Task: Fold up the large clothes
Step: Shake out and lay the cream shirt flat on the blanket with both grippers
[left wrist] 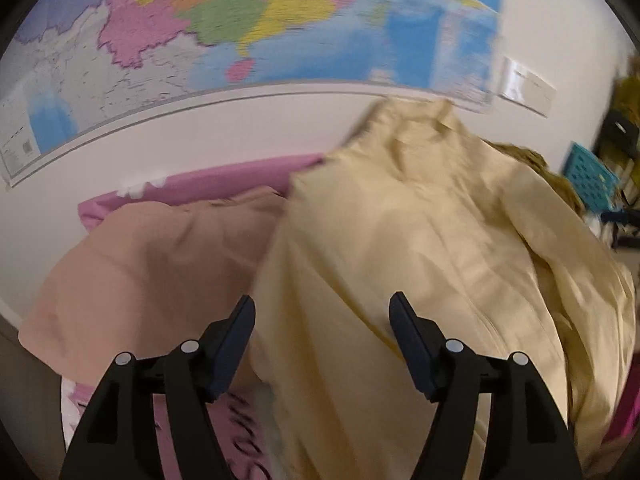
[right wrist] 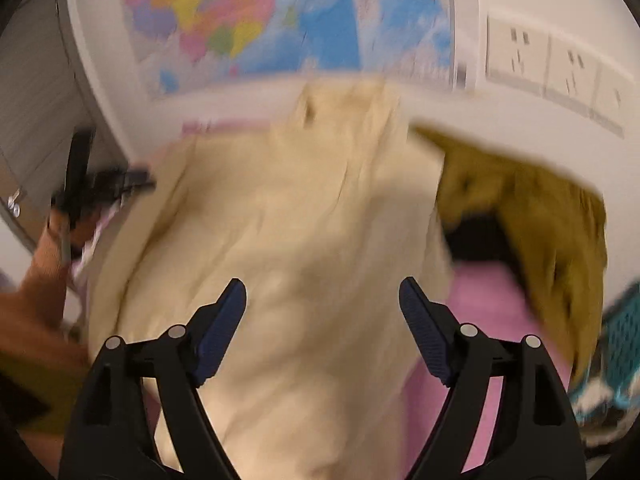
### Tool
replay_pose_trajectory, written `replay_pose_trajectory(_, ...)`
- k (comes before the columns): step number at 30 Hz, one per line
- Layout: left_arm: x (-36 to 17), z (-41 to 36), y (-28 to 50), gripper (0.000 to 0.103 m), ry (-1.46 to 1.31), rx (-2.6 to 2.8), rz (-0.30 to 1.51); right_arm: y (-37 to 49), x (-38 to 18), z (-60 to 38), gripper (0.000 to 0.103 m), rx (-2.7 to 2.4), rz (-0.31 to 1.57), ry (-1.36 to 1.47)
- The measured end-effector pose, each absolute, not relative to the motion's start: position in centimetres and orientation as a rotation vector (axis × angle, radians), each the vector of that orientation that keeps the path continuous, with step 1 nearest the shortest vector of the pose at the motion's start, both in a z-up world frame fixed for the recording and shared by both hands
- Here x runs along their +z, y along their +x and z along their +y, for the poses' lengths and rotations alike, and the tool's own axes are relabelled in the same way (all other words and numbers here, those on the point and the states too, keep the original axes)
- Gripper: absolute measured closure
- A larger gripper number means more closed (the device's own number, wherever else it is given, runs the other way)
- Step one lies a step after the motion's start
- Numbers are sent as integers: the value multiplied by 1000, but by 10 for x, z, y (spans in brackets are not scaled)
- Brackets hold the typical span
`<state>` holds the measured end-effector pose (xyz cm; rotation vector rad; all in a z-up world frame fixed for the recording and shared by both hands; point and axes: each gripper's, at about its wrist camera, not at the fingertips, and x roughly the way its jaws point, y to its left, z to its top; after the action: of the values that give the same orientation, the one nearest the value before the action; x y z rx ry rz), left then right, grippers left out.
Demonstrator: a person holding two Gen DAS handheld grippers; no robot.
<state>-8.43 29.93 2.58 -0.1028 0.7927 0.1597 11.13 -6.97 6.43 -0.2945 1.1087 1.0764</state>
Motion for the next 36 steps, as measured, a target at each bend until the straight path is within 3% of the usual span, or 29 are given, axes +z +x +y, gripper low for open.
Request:
replay_pose_trajectory(3, 16, 272, -94, 29, -61, 139, 813, 78, 46, -82, 27, 989, 1146, -369)
replay_pose_trajectory(6, 4, 255, -98, 29, -46, 121, 838, 66, 32, -89, 60, 938, 1107, -411)
replay_pose_trajectory(7, 1, 253, -97, 34, -38, 129, 843, 68, 31, -92, 82, 930, 1103, -400)
replay_pose_trajectory(8, -3, 251, -96, 38, -20, 142, 852, 73, 32, -95, 93, 932, 1109, -380)
replay_pose_trajectory(10, -7, 250, -95, 57, 9, 172, 858, 88, 48, -110, 97, 935, 1094, -290)
replay_pose_trajectory(13, -7, 259, -93, 79, -9, 204, 862, 127, 93, -128, 98, 872, 967, -249)
replay_pose_trajectory(15, -2, 264, -93, 87, -16, 226, 850, 161, 130, -153, 98, 786, 881, -206)
replay_pose_trajectory(18, 2, 277, -91, 90, -23, 275, 832, 199, 131, -166, 98, 674, 850, -254)
replay_pose_trajectory(23, -9, 309, -86, 89, -101, 357, 857, 249, 38, -170, 96, 516, 1007, -313)
replay_pose_trajectory(24, -11, 314, -88, 86, -126, 368, 865, 252, 13, -171, 95, 477, 1029, -321)
replay_pose_trajectory(28, -3, 315, -106, 58, -143, 379, 842, 249, -17, -175, 76, 411, 1109, -259)
replay_pose_trajectory(29, 1, 313, -115, 57, -158, 342, 828, 244, -11, -176, 63, 398, 1086, -264)
replay_pose_trajectory(30, 5, 312, -123, 49, -179, 306, 818, 234, 3, -179, 57, 382, 1032, -264)
replay_pose_trajectory(31, 7, 309, -131, 34, -197, 288, 815, 226, 16, -183, 47, 396, 993, -247)
replay_pose_trajectory(36, -2, 278, -150, 27, -199, 151, 817, 155, 73, -184, 34, 629, 850, -145)
